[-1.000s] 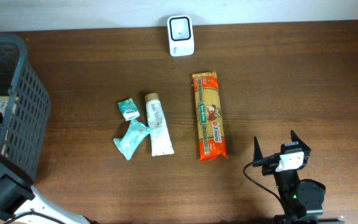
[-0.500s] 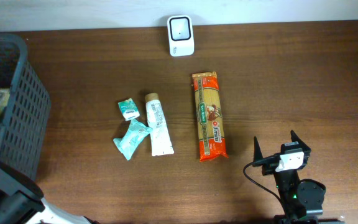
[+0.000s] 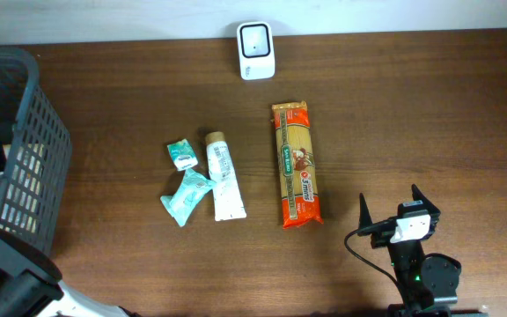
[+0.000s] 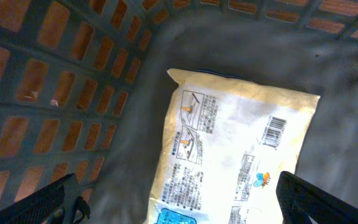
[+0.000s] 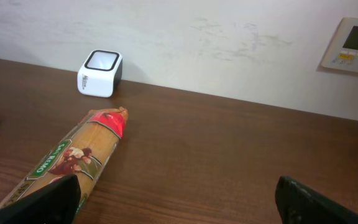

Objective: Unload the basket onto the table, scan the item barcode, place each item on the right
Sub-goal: 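Pick the yellow-white bag from the basket with left gripper, place it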

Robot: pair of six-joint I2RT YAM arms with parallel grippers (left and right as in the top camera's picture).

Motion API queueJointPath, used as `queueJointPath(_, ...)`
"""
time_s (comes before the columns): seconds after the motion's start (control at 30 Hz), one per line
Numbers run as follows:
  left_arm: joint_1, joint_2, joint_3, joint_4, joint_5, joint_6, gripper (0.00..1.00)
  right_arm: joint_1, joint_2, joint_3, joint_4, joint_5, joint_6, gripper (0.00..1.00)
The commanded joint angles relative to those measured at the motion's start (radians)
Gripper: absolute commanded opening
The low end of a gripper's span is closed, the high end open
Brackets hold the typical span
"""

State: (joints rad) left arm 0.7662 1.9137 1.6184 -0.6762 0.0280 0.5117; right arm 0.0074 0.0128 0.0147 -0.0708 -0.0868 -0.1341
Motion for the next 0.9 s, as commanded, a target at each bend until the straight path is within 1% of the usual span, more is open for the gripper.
queueJointPath(0.0,0.004,0.046,0.002,0.009,0.018,-0.001,0.99,-0.001,-0.006,-0.009,0.0,0.005,0.0,0.99)
queueJointPath(0.03,0.008,0.073,0.002,0.01,0.018,-0.001,0.99,-0.001,-0.006,-0.009,0.0,0.005,0.0,0.99)
queueJointPath(0.13,0.016,0.137,0.002,0.009,0.022,0.056,0.99,-0.001,-0.006,-0.009,0.0,0.005,0.0,0.99)
queueJointPath(0.33,0.016,0.275,0.002,-0.013,0.066,0.058,1.0,-0.001,-0.006,-0.009,0.0,0.005,0.0,0.99)
queueJointPath(0.37,0.016,0.289,0.002,-0.019,0.066,0.058,0.95,-0.001,-0.006,-0.009,0.0,0.005,0.0,0.99)
queueJointPath(0.4,0.016,0.297,0.002,-0.025,0.066,0.058,0.84,-0.001,-0.006,-0.009,0.0,0.005,0.0,0.99)
queueJointPath(0.43,0.016,0.299,0.002,-0.029,0.066,0.058,0.43,-0.001,-0.006,-0.009,0.0,0.005,0.0,0.99)
queueJointPath(0.47,0.016,0.299,0.002,-0.029,0.066,0.058,0.24,-0.001,-0.006,-0.009,0.0,0.005,0.0,0.99)
queueJointPath(0.5,0.016,0.299,0.002,-0.029,0.066,0.057,0.07,-0.001,-0.006,-0.009,0.0,0.005,0.0,0.99)
queueJointPath(0.53,0.016,0.298,0.002,-0.029,0.066,0.056,0.0,-0.001,-0.006,-0.009,0.0,0.005,0.0,0.99)
queueJointPath(0.63,0.015,0.273,0.004,-0.034,0.066,0.016,0.0,-0.001,-0.006,-0.009,0.0,0.005,0.0,0.99)
queueJointPath(0.7,0.014,0.222,0.01,-0.046,0.066,0.01,0.0,-0.001,-0.006,-0.009,0.0,0.005,0.0,0.99)
queueJointPath(0.77,0.013,0.153,0.02,-0.047,0.066,-0.032,0.0,-0.001,-0.006,-0.009,0.0,0.005,0.0,0.99)
queueJointPath(0.87,0.002,-0.005,0.076,-0.043,0.067,-0.234,0.0,-0.001,-0.006,-0.009,0.0,0.005,0.0,0.99)
